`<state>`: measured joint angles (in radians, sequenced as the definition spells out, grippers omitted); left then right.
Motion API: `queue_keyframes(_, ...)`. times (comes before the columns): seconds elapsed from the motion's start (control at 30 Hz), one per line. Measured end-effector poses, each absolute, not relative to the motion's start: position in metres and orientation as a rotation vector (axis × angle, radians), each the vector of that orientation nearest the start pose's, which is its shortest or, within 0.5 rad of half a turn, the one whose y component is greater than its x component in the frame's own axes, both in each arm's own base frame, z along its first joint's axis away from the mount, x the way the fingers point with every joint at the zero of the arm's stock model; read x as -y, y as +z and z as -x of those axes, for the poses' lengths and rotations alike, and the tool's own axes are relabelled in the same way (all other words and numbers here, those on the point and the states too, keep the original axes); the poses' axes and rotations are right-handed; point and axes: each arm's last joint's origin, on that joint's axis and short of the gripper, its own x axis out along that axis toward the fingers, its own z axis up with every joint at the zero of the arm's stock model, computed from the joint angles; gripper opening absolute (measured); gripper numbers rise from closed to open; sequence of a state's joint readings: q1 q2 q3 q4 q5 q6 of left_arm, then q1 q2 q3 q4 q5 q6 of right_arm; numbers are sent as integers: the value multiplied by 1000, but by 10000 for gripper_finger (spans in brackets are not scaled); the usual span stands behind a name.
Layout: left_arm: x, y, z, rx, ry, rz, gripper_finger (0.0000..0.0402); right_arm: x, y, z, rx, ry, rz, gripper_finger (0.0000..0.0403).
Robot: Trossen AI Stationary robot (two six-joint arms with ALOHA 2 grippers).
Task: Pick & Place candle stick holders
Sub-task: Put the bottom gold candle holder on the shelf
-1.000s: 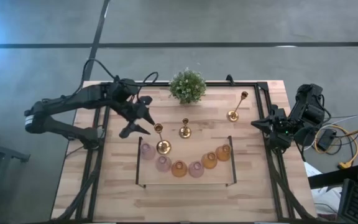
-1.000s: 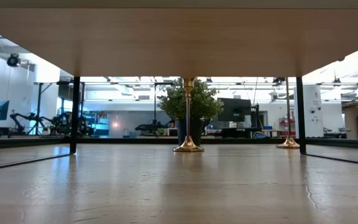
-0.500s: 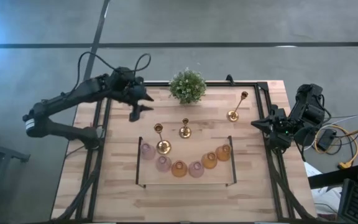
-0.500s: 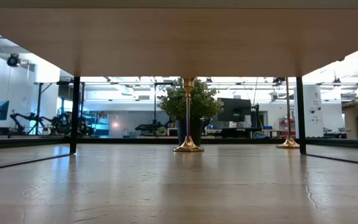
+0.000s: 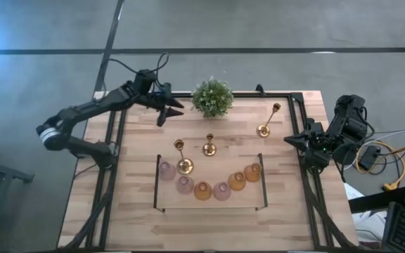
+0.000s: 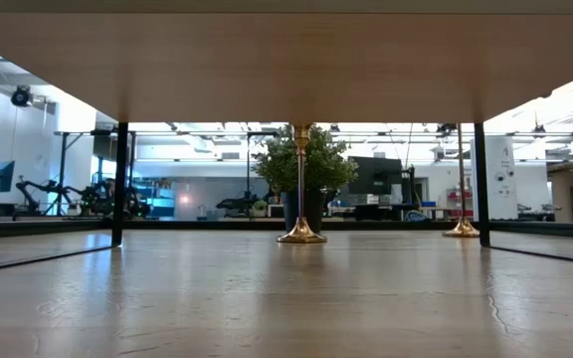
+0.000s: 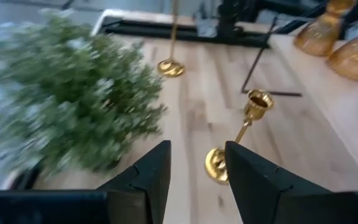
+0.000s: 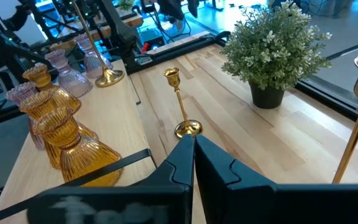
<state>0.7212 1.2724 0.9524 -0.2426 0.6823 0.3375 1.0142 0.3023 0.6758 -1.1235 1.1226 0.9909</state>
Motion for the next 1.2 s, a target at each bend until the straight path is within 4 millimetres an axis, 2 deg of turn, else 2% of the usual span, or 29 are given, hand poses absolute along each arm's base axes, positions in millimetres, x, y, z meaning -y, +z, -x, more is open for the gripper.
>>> queue_keyframes(0.23,-177,245,-245,-482,-170,32,153,-14,273,-40,-265,-259,-322,8)
queue_keyframes(0.4,-179,225,-261,-484,-280,45,153,-14,273,-40,-265,-259,-322,8)
queue_keyframes(0.7,-166,209,-294,-365,-435,-55,153,-14,273,-40,-265,-259,-322,8)
queue_keyframes(0.97,-161,196,-304,-361,-473,-97,151,-14,273,-40,-265,-259,-322,8)
queue_keyframes(1.2,-161,179,-320,-324,-519,-93,151,-14,273,-40,-265,-259,-322,8)
